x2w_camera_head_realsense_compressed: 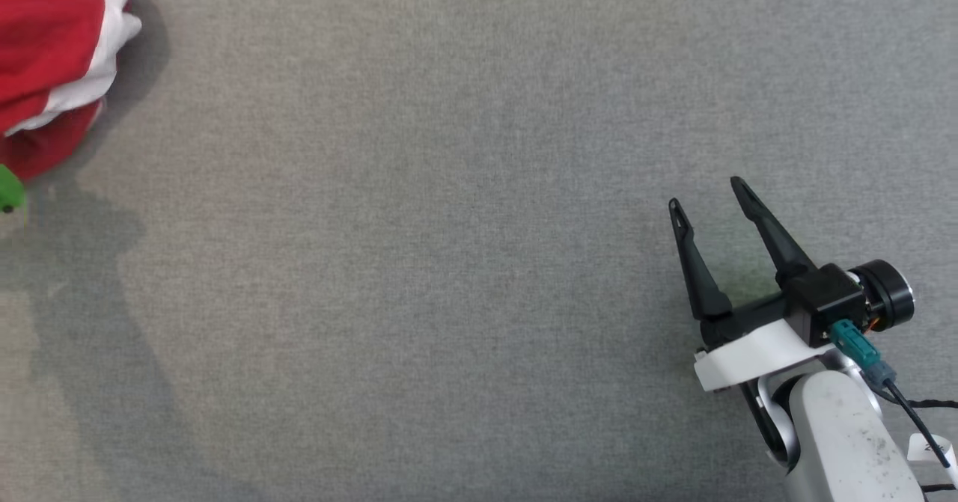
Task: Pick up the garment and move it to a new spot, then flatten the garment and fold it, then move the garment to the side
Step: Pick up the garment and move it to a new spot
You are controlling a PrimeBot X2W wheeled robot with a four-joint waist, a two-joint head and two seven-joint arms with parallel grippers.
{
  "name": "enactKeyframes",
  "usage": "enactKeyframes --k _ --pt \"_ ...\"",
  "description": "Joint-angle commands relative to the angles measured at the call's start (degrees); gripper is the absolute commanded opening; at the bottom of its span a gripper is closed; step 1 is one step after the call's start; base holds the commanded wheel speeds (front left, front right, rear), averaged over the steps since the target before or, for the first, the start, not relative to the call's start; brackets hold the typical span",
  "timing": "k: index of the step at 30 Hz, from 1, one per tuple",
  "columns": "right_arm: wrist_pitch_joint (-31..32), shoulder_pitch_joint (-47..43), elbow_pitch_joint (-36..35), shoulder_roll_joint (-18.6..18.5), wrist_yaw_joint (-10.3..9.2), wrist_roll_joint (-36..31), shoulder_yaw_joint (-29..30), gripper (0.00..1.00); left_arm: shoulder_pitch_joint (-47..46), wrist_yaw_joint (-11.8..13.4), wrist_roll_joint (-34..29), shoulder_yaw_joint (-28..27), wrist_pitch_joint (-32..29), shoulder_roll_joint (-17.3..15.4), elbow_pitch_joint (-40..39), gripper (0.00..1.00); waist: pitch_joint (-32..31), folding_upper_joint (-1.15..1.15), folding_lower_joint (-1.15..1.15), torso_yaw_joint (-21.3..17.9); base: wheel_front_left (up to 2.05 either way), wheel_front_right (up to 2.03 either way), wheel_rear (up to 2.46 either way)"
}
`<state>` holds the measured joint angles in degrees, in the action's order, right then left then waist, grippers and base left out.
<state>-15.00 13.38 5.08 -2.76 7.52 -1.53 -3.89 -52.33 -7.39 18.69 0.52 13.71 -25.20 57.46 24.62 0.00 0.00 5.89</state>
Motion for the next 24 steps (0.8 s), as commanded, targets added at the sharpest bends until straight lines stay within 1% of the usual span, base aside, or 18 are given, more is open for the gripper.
enactKeyframes --k 1,6,12,18,22,24 --pt "-0.28 -0.98 0.35 -0.23 -0.06 0.84 -0.01 1.00 -0.77 -0.09 -0.75 0.74 0.51 -1.19 -1.42 0.00 -4.30 0.00 0.00 -0.42 0.00 0.00 0.00" --pt "-0.29 -2.58 1.06 -0.21 -0.06 2.18 -0.10 1.00 -1.96 -0.11 -2.63 4.36 0.65 -2.43 -6.76 0.00 -9.05 0.00 0.00 -1.75 0.00 0.00 0.00" --pt "-0.28 -5.13 1.78 -0.22 -0.06 4.05 0.41 1.00 -2.45 -0.05 -3.50 10.46 -1.93 -1.28 -15.38 0.00 -14.41 0.00 0.00 -4.37 0.00 0.00 0.00" --pt "-0.28 -8.02 2.29 -0.21 -0.06 5.21 1.94 1.00 -1.26 -0.05 -0.27 18.10 -5.98 2.00 -25.42 0.00 -18.40 0.00 0.00 -7.70 0.00 0.00 0.00" --pt "-0.28 -9.33 2.31 -0.21 -0.06 5.20 3.35 1.00 0.72 -0.05 1.85 23.72 -7.73 4.95 -31.43 0.00 -19.26 0.00 0.00 -9.39 0.00 0.00 0.00" --pt "-0.28 -9.53 2.23 -0.20 -0.06 5.27 3.99 1.00 1.81 -0.03 2.57 26.26 -8.28 5.72 -33.40 0.00 -19.21 0.00 0.00 -10.21 0.00 0.00 0.00"
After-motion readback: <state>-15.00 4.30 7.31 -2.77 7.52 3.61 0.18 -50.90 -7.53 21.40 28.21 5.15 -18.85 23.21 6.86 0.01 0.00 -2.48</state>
